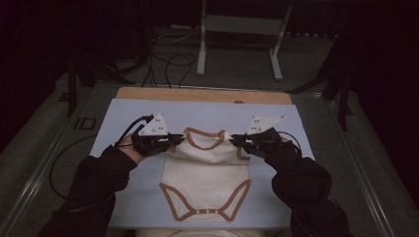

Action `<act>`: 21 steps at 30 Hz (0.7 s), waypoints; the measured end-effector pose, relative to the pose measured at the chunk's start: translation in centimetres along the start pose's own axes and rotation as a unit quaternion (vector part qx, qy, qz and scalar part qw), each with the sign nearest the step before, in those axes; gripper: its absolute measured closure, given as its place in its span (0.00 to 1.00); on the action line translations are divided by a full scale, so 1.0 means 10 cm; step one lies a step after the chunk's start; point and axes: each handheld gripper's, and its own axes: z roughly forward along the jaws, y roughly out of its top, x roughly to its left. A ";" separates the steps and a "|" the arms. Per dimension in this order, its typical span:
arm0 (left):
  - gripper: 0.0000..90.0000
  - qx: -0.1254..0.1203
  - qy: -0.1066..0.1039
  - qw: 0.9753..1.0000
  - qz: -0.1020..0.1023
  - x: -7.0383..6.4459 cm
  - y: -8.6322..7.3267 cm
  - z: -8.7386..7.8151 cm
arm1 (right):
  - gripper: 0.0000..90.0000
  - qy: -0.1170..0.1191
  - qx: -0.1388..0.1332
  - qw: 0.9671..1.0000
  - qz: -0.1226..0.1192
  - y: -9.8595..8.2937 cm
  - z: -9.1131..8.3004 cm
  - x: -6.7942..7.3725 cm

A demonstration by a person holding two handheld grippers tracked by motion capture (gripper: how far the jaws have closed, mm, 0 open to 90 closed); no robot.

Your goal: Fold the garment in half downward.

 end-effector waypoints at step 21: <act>0.97 0.008 -0.023 1.000 0.005 -0.33 -0.19 0.00 | 0.92 0.032 -0.008 0.999 -0.002 -0.22 -0.01 0.29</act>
